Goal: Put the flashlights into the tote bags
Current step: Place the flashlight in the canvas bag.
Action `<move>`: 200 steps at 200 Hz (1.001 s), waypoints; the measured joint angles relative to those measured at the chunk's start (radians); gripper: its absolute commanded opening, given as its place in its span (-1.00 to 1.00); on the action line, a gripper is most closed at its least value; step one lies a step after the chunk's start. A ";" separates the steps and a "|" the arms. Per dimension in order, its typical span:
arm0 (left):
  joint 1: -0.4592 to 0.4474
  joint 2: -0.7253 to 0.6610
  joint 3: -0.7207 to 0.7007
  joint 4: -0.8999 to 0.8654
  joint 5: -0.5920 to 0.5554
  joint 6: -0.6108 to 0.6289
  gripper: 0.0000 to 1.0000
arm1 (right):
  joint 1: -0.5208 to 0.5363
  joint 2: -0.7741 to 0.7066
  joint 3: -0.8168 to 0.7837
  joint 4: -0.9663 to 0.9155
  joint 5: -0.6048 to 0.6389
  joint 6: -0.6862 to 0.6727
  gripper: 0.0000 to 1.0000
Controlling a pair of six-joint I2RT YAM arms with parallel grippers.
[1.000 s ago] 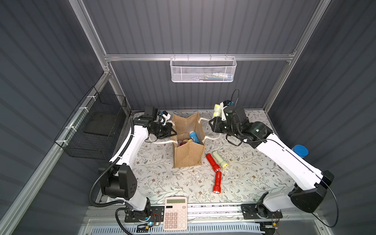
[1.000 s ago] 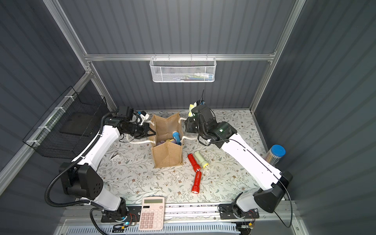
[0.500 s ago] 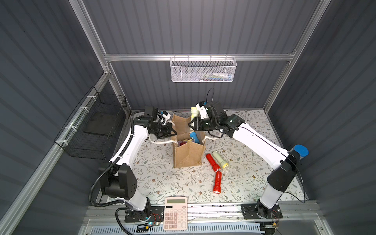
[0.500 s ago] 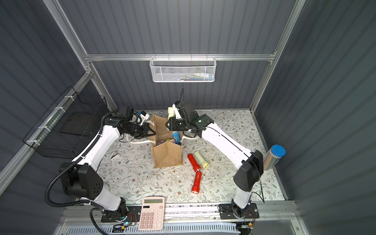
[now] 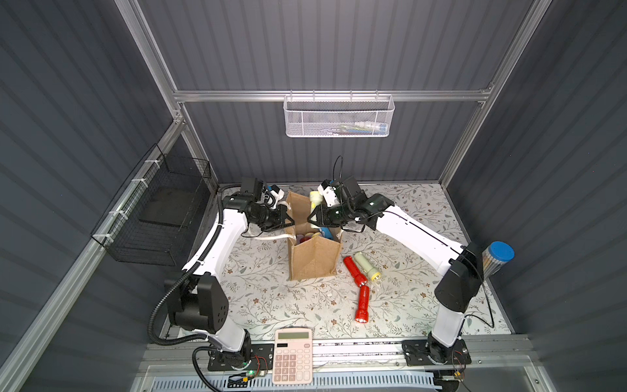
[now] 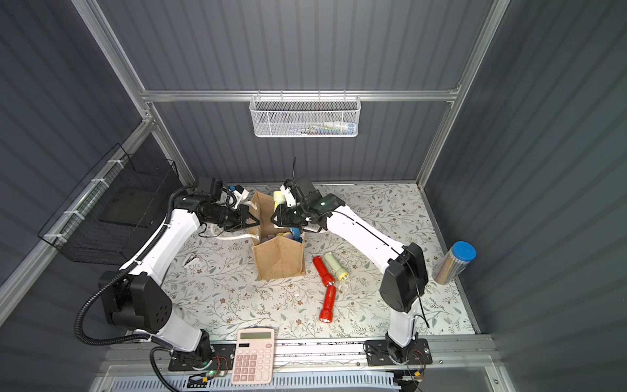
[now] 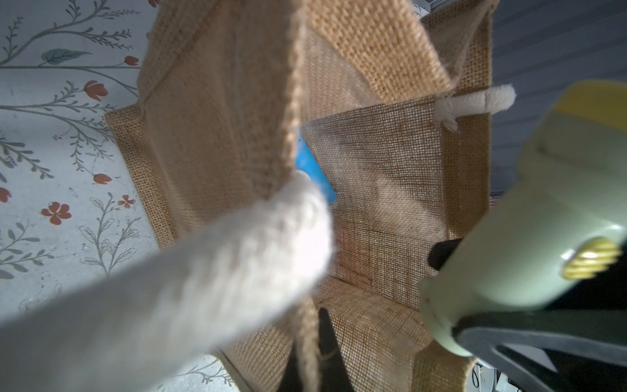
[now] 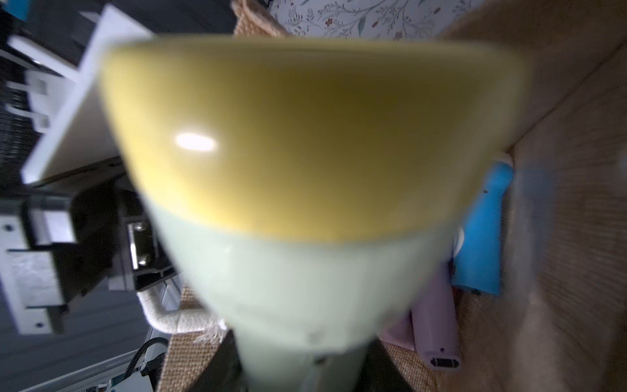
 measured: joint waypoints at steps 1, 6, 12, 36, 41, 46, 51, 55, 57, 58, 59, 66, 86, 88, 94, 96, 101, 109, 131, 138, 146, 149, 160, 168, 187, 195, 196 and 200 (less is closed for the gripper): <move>0.000 0.000 0.000 0.000 0.000 0.000 -1.00 | 0.000 0.002 0.000 -0.001 0.000 0.000 -0.69; 0.001 0.000 0.000 0.000 0.000 0.000 -1.00 | 0.002 0.014 0.000 -0.007 -0.002 0.000 -0.70; 0.002 0.000 0.000 0.000 0.000 0.000 -1.00 | 0.004 0.031 0.000 -0.016 -0.003 0.000 -0.71; 0.004 0.000 0.000 -0.001 0.000 0.000 -1.00 | 0.011 0.093 0.000 -0.064 -0.004 -0.004 -0.71; 0.004 0.000 0.000 -0.001 0.000 0.000 -1.00 | 0.012 0.103 0.000 -0.073 -0.003 -0.005 -0.71; 0.004 0.000 0.000 -0.002 0.000 0.000 -1.00 | 0.014 0.111 -0.001 -0.084 -0.003 -0.005 -0.71; 0.004 0.000 0.000 -0.003 0.000 0.000 -1.00 | 0.015 0.117 -0.002 -0.093 -0.003 -0.006 -0.71; 0.004 0.000 0.000 -0.004 0.000 0.000 -1.00 | 0.016 0.120 -0.002 -0.101 -0.003 -0.006 -0.71; 0.004 0.000 0.000 -0.004 0.000 0.000 -1.00 | 0.016 0.121 -0.002 -0.104 -0.003 -0.007 -0.71; 0.004 0.000 0.000 -0.004 0.000 0.000 -1.00 | 0.016 0.122 -0.002 -0.106 -0.003 -0.007 -0.71; 0.004 0.000 0.000 -0.005 0.000 0.000 -1.00 | 0.016 0.122 -0.002 -0.107 -0.003 -0.007 -0.71; 0.004 0.000 0.000 -0.007 0.000 0.000 -1.00 | 0.017 0.124 -0.002 -0.117 -0.003 -0.009 -0.70; 0.004 0.000 0.000 -0.007 0.000 0.000 -1.00 | 0.018 0.126 -0.001 -0.143 -0.001 -0.020 -0.70; 0.004 0.000 0.000 -0.007 0.000 0.000 -1.00 | 0.018 0.127 0.000 -0.146 -0.001 -0.021 -0.70; 0.004 0.000 0.000 -0.007 0.000 0.000 -1.00 | 0.018 0.131 0.003 -0.156 0.000 -0.024 -0.70; 0.004 0.000 0.000 -0.007 0.000 0.000 -1.00 | 0.018 0.135 0.005 -0.161 0.000 -0.025 -0.70; 0.004 0.000 0.000 -0.007 0.000 0.000 -1.00 | 0.018 0.142 0.011 -0.173 0.001 -0.028 -0.70; 0.004 0.000 0.000 -0.007 0.000 0.000 -1.00 | 0.018 0.158 0.018 -0.188 0.003 -0.033 -0.70; 0.004 0.000 0.000 -0.008 0.000 0.000 -1.00 | 0.019 0.195 0.023 -0.230 0.026 -0.044 -0.71; 0.004 0.000 0.000 -0.008 0.000 0.000 -1.00 | 0.019 0.204 0.023 -0.246 0.035 -0.047 -0.72; 0.004 0.000 0.000 -0.011 0.000 0.000 -1.00 | 0.019 0.210 0.023 -0.263 0.048 -0.050 -0.71; 0.004 0.000 0.000 -0.011 0.000 0.000 -1.00 | 0.019 0.212 0.023 -0.270 0.052 -0.051 -0.71; 0.004 0.000 0.000 -0.011 0.000 0.000 -1.00 | 0.020 0.214 0.023 -0.290 0.066 -0.058 -0.72; 0.004 0.000 0.000 -0.011 0.000 0.000 -1.00 | 0.021 0.214 0.023 -0.302 0.076 -0.062 -0.72; 0.004 0.000 0.000 -0.011 0.001 0.000 -1.00 | 0.022 0.214 0.016 -0.330 0.105 -0.071 -0.72; 0.004 0.000 0.000 -0.011 0.002 0.000 -1.00 | 0.022 0.214 0.012 -0.338 0.114 -0.074 -0.70; 0.004 0.000 0.000 -0.011 0.002 0.000 -1.00 | 0.022 0.214 0.012 -0.339 0.115 -0.074 -0.70; 0.004 0.000 0.000 -0.011 0.003 0.000 -1.00 | 0.022 0.214 0.010 -0.344 0.120 -0.076 -0.70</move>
